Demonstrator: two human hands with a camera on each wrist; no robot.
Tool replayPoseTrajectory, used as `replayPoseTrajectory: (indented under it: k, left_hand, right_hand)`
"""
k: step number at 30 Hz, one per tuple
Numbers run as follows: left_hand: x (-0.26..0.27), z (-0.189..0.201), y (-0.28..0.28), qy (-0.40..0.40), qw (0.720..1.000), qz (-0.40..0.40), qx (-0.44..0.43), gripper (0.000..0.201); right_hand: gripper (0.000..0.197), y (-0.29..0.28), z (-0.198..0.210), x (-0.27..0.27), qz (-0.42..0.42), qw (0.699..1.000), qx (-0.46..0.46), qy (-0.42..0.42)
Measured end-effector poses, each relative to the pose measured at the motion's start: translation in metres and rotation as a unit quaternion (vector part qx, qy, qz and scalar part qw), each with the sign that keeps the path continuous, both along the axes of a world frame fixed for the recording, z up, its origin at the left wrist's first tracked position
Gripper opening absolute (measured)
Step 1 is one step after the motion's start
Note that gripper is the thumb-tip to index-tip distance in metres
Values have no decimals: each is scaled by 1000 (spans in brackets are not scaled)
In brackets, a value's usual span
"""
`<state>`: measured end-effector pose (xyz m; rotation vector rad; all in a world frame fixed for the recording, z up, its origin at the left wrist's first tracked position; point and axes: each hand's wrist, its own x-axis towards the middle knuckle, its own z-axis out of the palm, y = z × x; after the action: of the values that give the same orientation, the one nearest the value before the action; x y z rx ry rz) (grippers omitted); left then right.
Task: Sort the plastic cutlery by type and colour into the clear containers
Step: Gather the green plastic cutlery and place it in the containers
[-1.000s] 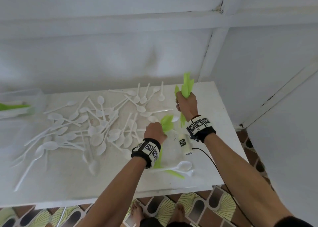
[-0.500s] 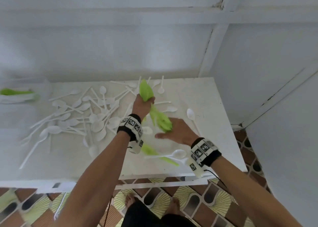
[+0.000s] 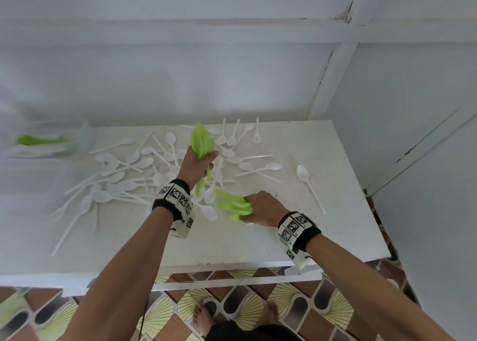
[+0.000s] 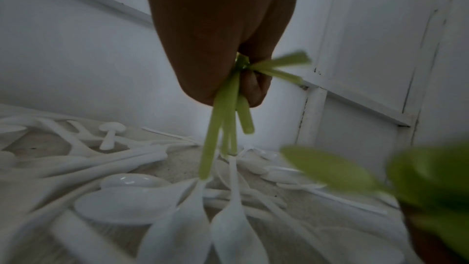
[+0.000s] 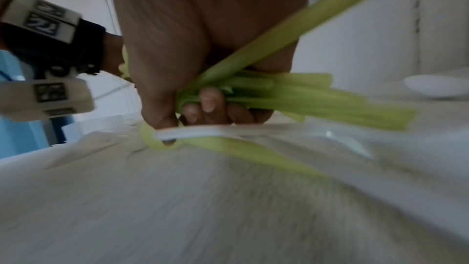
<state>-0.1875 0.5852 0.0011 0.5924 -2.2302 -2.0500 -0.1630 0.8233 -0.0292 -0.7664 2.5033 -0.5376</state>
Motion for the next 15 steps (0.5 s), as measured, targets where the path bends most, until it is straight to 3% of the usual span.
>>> replayPoseTrajectory:
  k: [2,5,8,15]
  left_hand:
    - [5,1,-6,7,999,-32,-6,21]
    - [11,5,-12,15,997,-72,-20,33]
    - [14,10,-20,20,996,-88,20,32]
    - [17,13,-34,13,980,-132,148,17]
  right_hand:
    - [32,-3,9,-9,-47,997,-67,6]
    - [30,-7,19,-26,-108,982,-143,53]
    - [17,-13,33,-39,-184,960,-208,34]
    - [14,-58,64,-47,-299,869,-388,-70]
